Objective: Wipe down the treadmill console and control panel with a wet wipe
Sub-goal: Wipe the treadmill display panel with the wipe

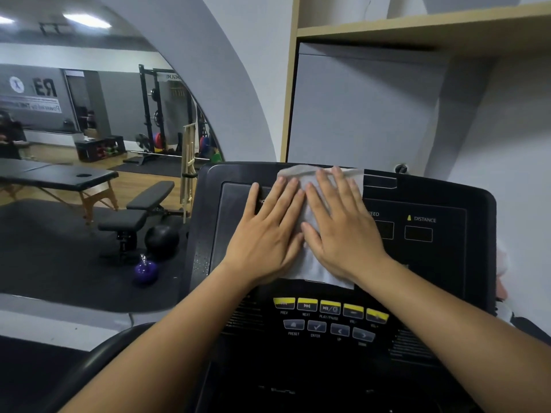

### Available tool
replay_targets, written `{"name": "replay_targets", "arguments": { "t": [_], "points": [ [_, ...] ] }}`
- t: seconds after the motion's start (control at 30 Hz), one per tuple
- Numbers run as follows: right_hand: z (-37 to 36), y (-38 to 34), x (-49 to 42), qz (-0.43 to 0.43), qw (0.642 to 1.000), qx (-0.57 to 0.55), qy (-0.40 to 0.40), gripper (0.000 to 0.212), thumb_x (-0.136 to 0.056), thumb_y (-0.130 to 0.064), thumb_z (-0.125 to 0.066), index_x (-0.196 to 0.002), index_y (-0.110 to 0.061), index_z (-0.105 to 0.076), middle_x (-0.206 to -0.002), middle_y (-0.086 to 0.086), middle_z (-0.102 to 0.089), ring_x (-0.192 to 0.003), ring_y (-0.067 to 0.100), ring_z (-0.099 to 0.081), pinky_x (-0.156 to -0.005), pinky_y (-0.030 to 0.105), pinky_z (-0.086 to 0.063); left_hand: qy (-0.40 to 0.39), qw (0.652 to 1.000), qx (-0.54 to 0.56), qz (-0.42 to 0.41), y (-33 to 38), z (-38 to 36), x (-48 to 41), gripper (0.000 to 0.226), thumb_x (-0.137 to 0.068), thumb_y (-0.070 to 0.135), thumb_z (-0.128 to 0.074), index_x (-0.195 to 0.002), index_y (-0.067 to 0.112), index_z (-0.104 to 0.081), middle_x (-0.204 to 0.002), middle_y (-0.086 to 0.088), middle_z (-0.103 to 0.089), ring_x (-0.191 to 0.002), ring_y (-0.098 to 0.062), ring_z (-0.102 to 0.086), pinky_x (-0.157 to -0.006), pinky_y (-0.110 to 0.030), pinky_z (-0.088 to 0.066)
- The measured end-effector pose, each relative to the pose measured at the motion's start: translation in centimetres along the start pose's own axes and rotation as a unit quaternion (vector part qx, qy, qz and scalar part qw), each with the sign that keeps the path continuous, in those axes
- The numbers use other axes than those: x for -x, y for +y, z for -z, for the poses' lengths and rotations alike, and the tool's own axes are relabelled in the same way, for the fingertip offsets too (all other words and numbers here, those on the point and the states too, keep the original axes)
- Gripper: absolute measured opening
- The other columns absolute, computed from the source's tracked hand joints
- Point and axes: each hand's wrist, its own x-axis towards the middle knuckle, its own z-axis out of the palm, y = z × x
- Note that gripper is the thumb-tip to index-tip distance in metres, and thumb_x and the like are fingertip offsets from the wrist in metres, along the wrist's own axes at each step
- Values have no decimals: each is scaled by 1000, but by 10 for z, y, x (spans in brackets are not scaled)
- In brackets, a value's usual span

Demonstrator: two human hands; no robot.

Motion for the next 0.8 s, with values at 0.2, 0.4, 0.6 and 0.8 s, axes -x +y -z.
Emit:
{"name": "replay_targets", "arguments": {
  "t": [0.2,0.4,0.6,0.8],
  "points": [
    [-18,-23,50,56,998,23,-32,74,-96,-54,-32,-154,-10,-17,-160,21,-15,-149,41,-5,-119,55,-8,-27,999,-20,-22,2,-9,56,71,-101,52,-28,-154,4,-27,-162,-14,-26,-152,-32,-12,-117,-65,-14],
    [-12,-12,-1,66,995,59,-49,79,-94,-61,-26,-156,-14,-13,-162,19,-5,-150,39,3,-120,53,-1,-19,999,-29,-13,-21,3,28,73,-95,46,-29,-154,3,-26,-163,-16,-22,-152,-31,-13,-118,-65,-10],
    [-9,-37,-14,65,994,36,-74,81,-90,-55,-24,-157,-13,-2,-163,17,6,-149,38,13,-120,54,0,26,999,44,16,-28,11,15,70,-93,35,-30,-154,1,-25,-163,-17,-18,-153,-28,-11,-122,-56,-9],
    [-20,-50,23,108,991,14,-71,82,-93,-62,-33,-156,-14,-13,-164,16,-1,-150,37,5,-120,56,-6,6,1000,-9,-10,-35,-13,62,70,-102,46,-25,-157,4,-15,-166,-11,-11,-154,-25,-7,-119,-62,-11]
  ]
}}
